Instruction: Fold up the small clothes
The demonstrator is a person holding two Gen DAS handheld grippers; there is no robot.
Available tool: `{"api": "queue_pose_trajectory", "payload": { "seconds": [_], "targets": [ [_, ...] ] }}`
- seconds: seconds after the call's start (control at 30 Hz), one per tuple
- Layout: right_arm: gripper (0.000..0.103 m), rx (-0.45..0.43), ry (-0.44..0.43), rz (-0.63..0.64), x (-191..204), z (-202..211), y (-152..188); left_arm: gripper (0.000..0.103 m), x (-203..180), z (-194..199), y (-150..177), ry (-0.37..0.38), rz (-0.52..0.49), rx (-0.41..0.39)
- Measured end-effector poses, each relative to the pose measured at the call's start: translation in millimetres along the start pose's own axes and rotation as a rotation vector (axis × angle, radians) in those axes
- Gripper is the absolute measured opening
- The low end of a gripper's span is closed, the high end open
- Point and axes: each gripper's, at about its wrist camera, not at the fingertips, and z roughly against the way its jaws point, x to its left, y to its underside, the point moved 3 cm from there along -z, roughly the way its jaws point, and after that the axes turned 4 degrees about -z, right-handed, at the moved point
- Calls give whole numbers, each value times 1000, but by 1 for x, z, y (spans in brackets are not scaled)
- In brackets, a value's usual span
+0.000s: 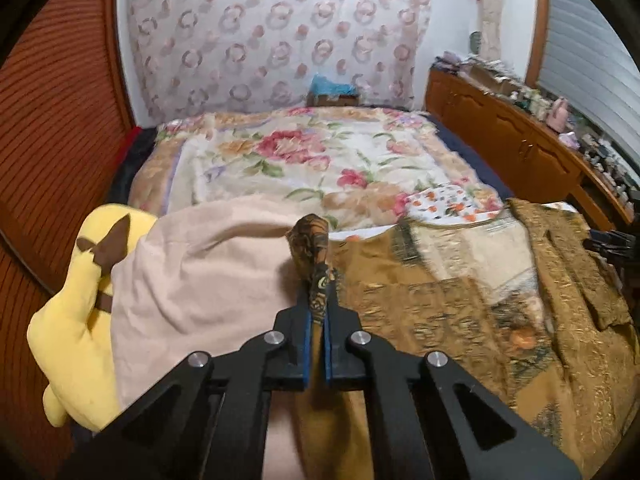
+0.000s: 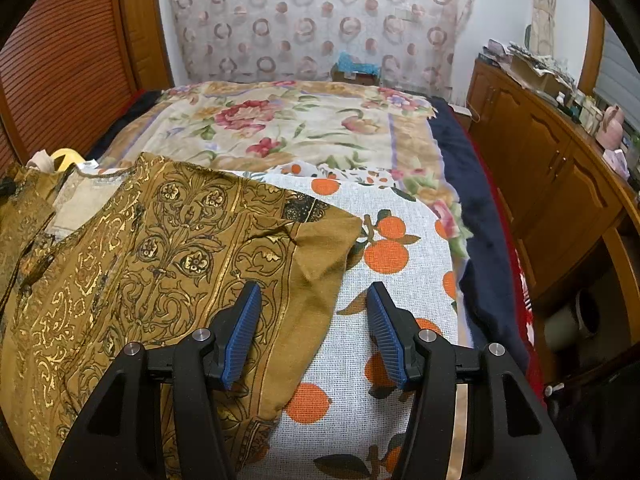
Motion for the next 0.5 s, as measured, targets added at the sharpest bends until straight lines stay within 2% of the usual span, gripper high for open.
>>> {"api": "queue_pose_trajectory", "payload": {
  "seconds": [0.2, 0.27, 0.33, 0.37, 0.43, 0.5],
  "targets": [
    [50, 25, -27, 0, -2, -4, -7, 1, -28, 28, 0, 43, -40, -57],
    [41, 33, -26, 9, -1, -8, -13, 1, -36, 36, 2, 60, -46, -71],
    [17, 38, -48, 20, 3, -9, -16, 1, -43, 45, 3, 76, -48, -89],
    [10, 39, -46, 30, 7, -9, -16, 1, -46, 51, 4, 84, -47, -101],
    [3, 28, -62, 38, 13, -3, -16, 1, -52, 63, 9, 91, -43, -120],
    [2, -22, -81, 36, 19, 15, -14, 1, -55, 76, 12, 95, -39, -140]
  ]
}}
